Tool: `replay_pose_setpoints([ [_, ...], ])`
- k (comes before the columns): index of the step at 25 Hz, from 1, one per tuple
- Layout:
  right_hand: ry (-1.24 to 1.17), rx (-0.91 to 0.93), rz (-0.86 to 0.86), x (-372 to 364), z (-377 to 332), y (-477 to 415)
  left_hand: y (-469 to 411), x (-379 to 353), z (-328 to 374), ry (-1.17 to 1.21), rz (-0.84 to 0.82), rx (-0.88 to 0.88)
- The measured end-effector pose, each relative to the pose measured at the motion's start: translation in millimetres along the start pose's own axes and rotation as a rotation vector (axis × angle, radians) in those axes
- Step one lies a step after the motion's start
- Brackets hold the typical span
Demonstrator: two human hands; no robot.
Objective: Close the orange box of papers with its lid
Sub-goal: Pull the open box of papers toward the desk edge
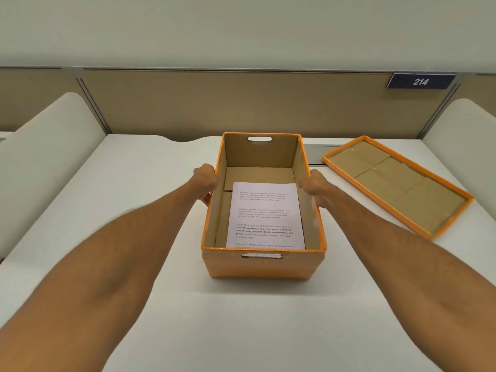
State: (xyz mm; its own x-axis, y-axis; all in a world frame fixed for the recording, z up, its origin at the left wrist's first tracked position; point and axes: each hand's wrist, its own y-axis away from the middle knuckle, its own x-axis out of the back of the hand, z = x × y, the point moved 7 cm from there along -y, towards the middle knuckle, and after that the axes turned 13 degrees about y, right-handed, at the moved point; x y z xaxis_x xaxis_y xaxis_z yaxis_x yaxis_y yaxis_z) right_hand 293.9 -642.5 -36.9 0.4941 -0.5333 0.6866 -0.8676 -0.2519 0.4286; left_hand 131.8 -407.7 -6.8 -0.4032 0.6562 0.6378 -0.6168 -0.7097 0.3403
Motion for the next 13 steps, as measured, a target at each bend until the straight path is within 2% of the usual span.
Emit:
replay_pose_setpoints([
  [7,0.065,0.005,-0.001,-2.0,1.4,8.9,-5.2,-6.2,-1.5,-0.057,-0.024,-0.003],
  [9,0.154,0.034,0.071,2.1,-1.5,13.5,-8.5,-8.8,5.9,-0.109,-0.034,-0.029],
  [13,0.460,0.159,0.329,27.7,-9.2,30.4,-12.5,-13.0,43.6,-0.302,0.055,-0.247],
])
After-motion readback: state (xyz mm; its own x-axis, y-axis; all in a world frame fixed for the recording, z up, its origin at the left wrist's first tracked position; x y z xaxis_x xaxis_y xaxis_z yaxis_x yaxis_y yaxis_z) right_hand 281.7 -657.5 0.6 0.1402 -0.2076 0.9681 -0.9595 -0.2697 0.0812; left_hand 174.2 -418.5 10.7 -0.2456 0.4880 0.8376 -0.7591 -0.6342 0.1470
